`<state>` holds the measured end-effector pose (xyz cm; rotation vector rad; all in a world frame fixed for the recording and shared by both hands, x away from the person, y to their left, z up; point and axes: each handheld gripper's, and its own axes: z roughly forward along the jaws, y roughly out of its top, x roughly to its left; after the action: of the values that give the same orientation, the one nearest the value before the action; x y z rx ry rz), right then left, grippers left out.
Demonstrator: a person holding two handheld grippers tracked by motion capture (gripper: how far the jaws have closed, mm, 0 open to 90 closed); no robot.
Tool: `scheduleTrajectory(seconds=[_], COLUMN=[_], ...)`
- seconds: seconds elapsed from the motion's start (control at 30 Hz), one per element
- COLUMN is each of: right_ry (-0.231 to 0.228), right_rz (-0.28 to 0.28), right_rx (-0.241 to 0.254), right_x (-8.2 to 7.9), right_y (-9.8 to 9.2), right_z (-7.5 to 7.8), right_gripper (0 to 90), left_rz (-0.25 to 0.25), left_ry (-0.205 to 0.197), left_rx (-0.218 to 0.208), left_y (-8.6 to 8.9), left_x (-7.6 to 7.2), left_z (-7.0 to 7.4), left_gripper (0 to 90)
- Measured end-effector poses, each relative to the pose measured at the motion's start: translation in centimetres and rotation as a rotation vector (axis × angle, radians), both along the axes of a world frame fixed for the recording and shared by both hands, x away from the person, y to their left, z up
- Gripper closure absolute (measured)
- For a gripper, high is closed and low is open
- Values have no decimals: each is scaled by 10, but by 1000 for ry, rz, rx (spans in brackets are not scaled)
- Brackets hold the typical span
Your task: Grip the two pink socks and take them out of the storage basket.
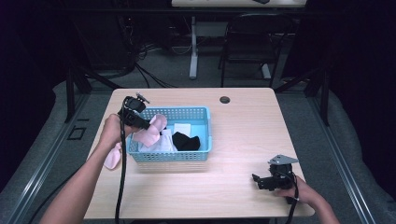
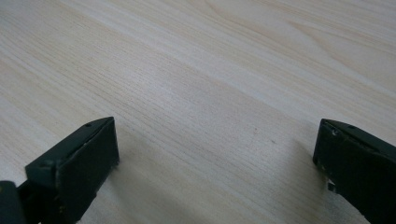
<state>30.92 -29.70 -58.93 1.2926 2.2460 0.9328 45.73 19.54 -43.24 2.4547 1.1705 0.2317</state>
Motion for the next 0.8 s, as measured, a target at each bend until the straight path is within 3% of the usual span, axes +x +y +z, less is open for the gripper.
scheduleTrajectory(seconds=[0.57, 0.8], right_ry=[0, 0], right_rz=[1, -5], right_rx=[3, -12], right_x=[0, 0], right_y=[0, 0], right_z=[0, 0], right_gripper=[0, 0], left_rz=[-31, -25], left_ry=[-38, -43], left_rx=[-23, -36], left_y=[4, 14], left_x=[-9, -11], left_z=[43, 62], left_gripper=[879, 879])
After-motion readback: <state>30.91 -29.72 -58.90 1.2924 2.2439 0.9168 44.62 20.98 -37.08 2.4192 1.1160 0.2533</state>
